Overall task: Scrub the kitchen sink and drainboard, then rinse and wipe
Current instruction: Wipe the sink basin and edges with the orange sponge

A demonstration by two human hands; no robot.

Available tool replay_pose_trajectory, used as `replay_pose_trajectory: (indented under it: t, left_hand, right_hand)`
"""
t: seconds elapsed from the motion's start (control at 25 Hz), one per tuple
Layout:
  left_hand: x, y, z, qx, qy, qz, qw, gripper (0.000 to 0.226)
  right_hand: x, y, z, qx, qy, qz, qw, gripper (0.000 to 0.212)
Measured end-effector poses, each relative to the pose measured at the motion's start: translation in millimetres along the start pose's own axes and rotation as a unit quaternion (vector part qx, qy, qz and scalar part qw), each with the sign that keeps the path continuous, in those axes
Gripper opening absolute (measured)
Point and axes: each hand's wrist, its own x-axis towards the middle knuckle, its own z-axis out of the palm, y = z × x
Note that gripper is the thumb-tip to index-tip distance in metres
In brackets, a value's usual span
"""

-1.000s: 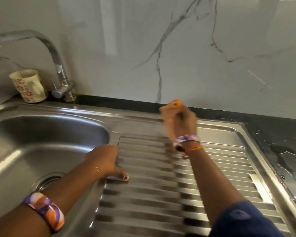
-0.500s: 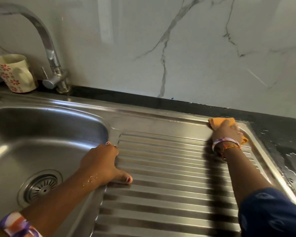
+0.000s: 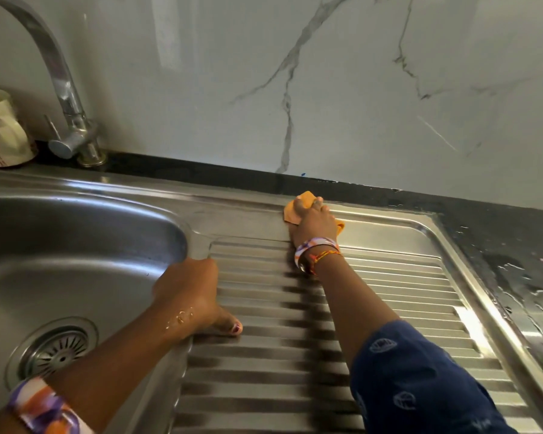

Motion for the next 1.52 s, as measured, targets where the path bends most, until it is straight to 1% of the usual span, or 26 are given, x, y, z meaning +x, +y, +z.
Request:
replay_pose_trajectory:
  t: [0.16,0.24,0.36,0.4,0.44,0.48,0.52,0.56,0.64,0.68,0.72,0.8,0.84,0.88,0.92,0.96,1.04,1.12,1.16,1.24,1.32,1.4,1.52]
  left_hand:
    - [2.5,1.0,2.0,-0.004,0.005,0.011,1.000,0.069]
    - [3.6,-0.8,4.1,-0.008,0.020,0.023,1.000,0.070]
    - [-2.4,-14.9,14.8,-0.047,0.060,0.051,0.996,0.074]
    - [-6.7,-21.9,18.9,-0.081,0.065,0.070,0.992,0.075]
    - [-10.5,-29.8,21.4,-0.119,0.062,0.092,0.987,0.073]
    - [-13.1,-39.5,22.1,-0.153,0.056,0.115,0.980,0.071]
    - [-14.4,-48.9,21.6,-0.178,0.051,0.135,0.973,0.069]
    - [-15.0,-57.6,20.9,-0.187,0.046,0.146,0.970,0.072]
    - [-13.9,-67.7,19.2,-0.163,0.034,0.149,0.975,0.081]
    - [-12.8,-68.3,17.6,-0.155,0.028,0.149,0.976,0.083]
    - [-11.7,-66.8,16.3,-0.151,0.022,0.151,0.977,0.083]
    - [-8.5,-62.1,14.3,-0.135,0.016,0.156,0.978,0.082]
    - [-7.3,-60.6,13.7,-0.125,0.018,0.158,0.979,0.080]
    - [-5.6,-59.8,13.7,-0.117,0.020,0.158,0.980,0.078]
    - [-3.8,-59.0,13.1,-0.112,0.022,0.153,0.982,0.076]
    - [-2.7,-57.7,12.3,-0.110,0.021,0.145,0.983,0.073]
    - [-3.8,-53.8,8.5,-0.101,0.014,0.134,0.986,0.070]
    - [-3.2,-50.4,5.1,-0.092,0.012,0.129,0.987,0.072]
    - [-2.5,-50.4,4.3,-0.090,0.012,0.129,0.987,0.073]
    - [-0.5,-49.6,5.0,-0.086,0.010,0.124,0.989,0.070]
    - [1.5,-48.9,5.9,-0.084,0.004,0.123,0.989,0.059]
    - [2.8,-49.2,4.4,-0.093,-0.004,0.132,0.987,0.050]
    - [1.4,-49.7,2.8,-0.099,-0.013,0.140,0.985,0.047]
  right_hand:
    - [-1.9,-42.1,6.3,-0.007,-0.031,-0.047,0.998,0.069]
    - [-1.4,-66.8,12.5,-0.009,-0.045,-0.078,0.996,0.068]
    - [-5.4,-99.9,17.9,0.003,-0.050,-0.150,0.987,0.058]
    - [-8.7,-106.4,15.7,0.038,-0.064,-0.176,0.982,0.052]
    - [-13.3,-109.3,12.2,0.089,-0.085,-0.197,0.973,0.046]
    - [-19.6,-108.4,9.0,0.147,-0.091,-0.214,0.961,0.041]
    - [-27.2,-103.4,5.0,0.198,-0.076,-0.223,0.951,0.041]
    - [-33.7,-94.0,-0.9,0.237,-0.044,-0.224,0.944,0.043]
    - [-37.9,-60.7,-11.7,0.279,0.042,-0.188,0.941,0.053]
    - [-35.8,-38.7,-17.0,0.277,0.085,-0.149,0.945,0.057]
    - [-32.9,-12.7,-21.1,0.263,0.124,-0.095,0.952,0.057]
    - [-24.5,48.8,-25.0,0.211,0.172,0.066,0.960,0.046]
    - [-23.9,74.3,-24.1,0.174,0.166,0.145,0.960,0.044]
    - [-26.7,91.5,-21.3,0.136,0.135,0.202,0.960,0.046]
    - [-28.0,99.3,-17.9,0.102,0.098,0.231,0.963,0.047]
    - [-27.6,97.7,-16.4,0.076,0.076,0.237,0.966,0.046]
    - [-24.4,77.9,-14.9,0.043,0.074,0.210,0.974,0.044]
    - [-20.7,44.6,-10.4,0.032,0.079,0.175,0.981,0.042]
    - [-21.1,22.3,-6.0,0.025,0.073,0.142,0.987,0.042]
    - [-26.1,-27.2,6.4,0.004,0.036,0.060,0.998,0.042]
    - [-26.1,-73.4,14.9,0.020,0.005,-0.016,1.000,0.042]
    - [-21.3,-105.1,14.2,0.059,-0.014,-0.077,0.995,0.041]
    - [-18.2,-107.7,9.8,0.123,-0.065,-0.176,0.975,0.030]
